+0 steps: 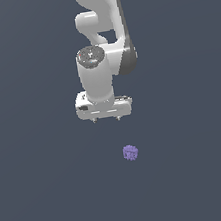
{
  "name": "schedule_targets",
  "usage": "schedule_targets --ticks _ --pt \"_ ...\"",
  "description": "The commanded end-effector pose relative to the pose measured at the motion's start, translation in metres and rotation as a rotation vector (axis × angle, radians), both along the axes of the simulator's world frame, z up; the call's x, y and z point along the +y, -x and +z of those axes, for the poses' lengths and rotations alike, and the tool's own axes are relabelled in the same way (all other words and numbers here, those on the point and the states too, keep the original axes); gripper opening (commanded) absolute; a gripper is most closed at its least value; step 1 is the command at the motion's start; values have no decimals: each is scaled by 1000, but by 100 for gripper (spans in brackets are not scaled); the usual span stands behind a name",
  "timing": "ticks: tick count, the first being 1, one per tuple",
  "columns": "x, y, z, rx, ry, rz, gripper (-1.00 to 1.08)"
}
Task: Pick up the object and move it to a goal position.
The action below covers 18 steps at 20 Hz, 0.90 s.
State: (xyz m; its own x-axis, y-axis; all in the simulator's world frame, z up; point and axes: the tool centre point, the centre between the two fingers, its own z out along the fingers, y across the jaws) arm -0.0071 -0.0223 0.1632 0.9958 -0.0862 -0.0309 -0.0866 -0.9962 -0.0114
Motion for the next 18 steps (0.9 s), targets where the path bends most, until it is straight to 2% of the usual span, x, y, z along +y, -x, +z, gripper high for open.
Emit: schedule_targets --ticks 1,10,18 --pt "0 0 0 0 0 0 100" --pt "9 10 -14 37 -3 17 100" --pt "10 8 -15 36 -2 40 100"
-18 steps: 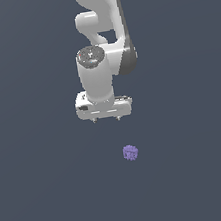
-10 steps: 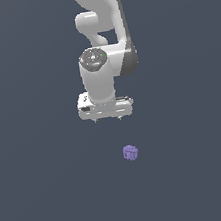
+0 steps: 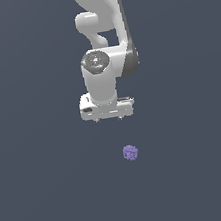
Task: Pick up the object and move it to a goal position.
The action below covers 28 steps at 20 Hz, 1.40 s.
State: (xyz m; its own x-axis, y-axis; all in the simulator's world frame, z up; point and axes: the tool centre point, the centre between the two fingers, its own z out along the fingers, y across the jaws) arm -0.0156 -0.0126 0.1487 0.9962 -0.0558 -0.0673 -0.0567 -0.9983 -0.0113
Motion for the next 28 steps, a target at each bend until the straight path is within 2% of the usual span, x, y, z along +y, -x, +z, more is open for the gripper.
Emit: schedule_targets --ticks 1,11,28 --pt "1 -2 -1 0 0 19 100" --pt "11 -20 -8 -7 0 204 100" --pt "40 -68 -32 -28 -12 736 100"
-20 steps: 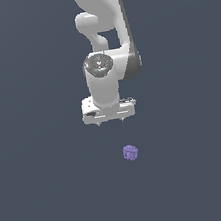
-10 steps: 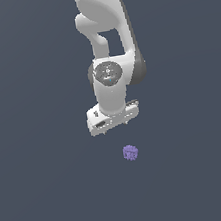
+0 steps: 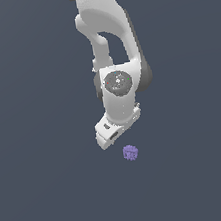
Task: Pick up the object and move it to a goal position.
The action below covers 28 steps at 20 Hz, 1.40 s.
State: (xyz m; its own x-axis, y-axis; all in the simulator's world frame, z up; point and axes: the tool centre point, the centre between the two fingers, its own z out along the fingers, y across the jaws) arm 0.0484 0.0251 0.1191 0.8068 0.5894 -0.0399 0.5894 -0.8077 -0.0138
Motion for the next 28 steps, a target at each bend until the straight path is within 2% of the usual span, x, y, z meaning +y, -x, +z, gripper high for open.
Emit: schedule_targets --ticks 1,16,22,28 --pt "4 -7 -4 -3 -3 80 100" --pt "27 -43 -24 -26 -20 503 100" --pt "31 -50 -28 -32 -23 593 100" --pt "32 -53 -30 -35 -25 629 100"
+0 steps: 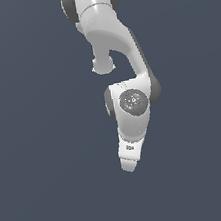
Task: Pick up the object and move it to a goal position.
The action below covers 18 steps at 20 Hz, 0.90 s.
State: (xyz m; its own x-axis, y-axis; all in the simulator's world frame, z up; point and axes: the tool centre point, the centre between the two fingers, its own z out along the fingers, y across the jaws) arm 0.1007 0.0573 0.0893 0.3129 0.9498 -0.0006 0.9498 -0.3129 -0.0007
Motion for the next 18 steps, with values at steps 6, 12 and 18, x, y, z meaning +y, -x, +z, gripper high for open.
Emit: schedule_targets --ticks 6,12,18 --pt "0 0 -7 0 0 4 100" --pt "0 1 -39 -1 0 8 100" --pt "1 0 -51 -1 0 9 100"
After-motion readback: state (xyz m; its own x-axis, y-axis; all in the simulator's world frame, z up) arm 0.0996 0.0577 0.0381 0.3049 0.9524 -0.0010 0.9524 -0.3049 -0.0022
